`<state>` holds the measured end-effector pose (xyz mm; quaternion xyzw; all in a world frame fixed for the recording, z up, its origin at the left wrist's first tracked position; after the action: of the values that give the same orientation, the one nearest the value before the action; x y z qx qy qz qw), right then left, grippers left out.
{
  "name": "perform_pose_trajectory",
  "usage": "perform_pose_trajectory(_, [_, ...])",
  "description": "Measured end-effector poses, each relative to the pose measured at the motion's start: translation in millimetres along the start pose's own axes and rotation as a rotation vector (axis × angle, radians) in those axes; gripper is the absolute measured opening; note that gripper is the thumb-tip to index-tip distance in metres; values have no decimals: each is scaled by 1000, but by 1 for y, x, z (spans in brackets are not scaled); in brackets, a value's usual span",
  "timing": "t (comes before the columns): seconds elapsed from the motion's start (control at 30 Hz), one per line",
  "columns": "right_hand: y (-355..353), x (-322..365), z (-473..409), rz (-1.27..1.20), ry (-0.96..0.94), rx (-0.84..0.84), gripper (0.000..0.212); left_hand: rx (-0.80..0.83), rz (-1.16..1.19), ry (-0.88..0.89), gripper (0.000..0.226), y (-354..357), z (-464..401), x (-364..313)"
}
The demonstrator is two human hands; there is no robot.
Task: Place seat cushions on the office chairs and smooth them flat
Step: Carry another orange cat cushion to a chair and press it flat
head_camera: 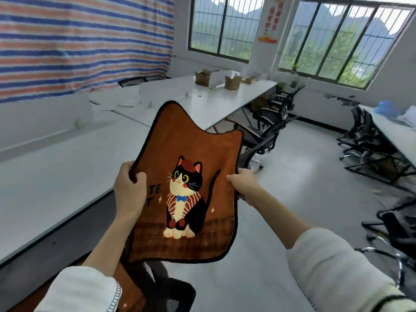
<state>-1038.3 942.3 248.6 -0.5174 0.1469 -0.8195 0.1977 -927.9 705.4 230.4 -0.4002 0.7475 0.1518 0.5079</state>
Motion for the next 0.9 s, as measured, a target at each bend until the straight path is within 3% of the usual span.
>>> perform_pose_trajectory(0.17, [15, 40, -84, 27, -10, 133, 19, 19, -84, -65, 30, 44, -40, 42])
perform_pose_trajectory(0.33, [30, 90, -186, -53, 3, 281, 30, -114, -132, -129, 29, 99, -89, 75])
perform_pose_trajectory(0.53, [33, 168, -271, -136, 3, 406, 24, -173, -235, -133, 30, 143, -156, 85])
perform_pose_trajectory(0.77, [44, 211, -375, -131, 18, 433, 26, -166, -246, -145, 27, 207, -238, 109])
perform_pose_trajectory(0.9, [43, 219, -445, -70, 4, 312, 28, 14, -209, -180, 20, 272, -280, 140])
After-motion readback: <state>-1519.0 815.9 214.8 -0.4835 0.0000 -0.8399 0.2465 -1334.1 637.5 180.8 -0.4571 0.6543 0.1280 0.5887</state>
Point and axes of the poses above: each hand's wrist, its own z-axis away from the middle knuckle, its own y-axis out of the palm, x = y × z, the point moved 3 cm from there along -z, towards the middle knuckle, and after that the axes turned 12 degrees about y, right-handed, at the moved point
